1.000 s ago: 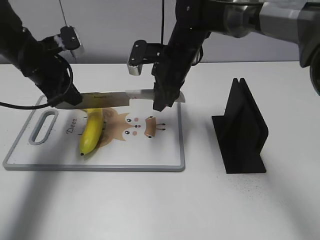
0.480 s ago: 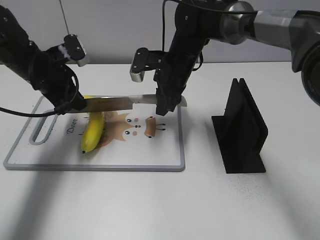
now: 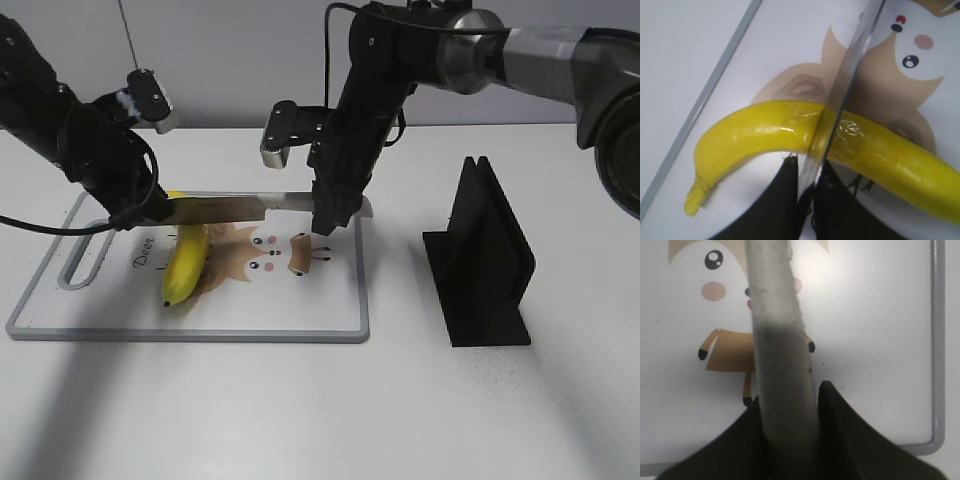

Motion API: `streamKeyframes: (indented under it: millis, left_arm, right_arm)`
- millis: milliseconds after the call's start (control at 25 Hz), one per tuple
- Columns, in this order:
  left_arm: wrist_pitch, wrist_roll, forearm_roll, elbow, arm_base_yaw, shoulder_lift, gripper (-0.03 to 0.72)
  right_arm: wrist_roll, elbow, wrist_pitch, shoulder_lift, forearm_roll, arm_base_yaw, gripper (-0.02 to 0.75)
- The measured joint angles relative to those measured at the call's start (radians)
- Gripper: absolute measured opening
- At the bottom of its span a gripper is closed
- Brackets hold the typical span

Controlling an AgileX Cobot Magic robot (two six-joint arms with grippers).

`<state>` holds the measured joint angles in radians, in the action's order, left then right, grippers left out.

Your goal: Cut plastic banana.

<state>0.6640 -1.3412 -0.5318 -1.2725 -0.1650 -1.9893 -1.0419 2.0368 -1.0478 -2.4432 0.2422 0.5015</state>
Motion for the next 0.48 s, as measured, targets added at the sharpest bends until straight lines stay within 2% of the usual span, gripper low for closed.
streamKeyframes:
  millis: [480]
  left_arm:
    - [-0.004,-0.006,-0.012,0.002,-0.001,-0.006,0.066]
  right_arm:
    - [0.002,0.000,0.001,-0.001,0.001,-0.002,0.221]
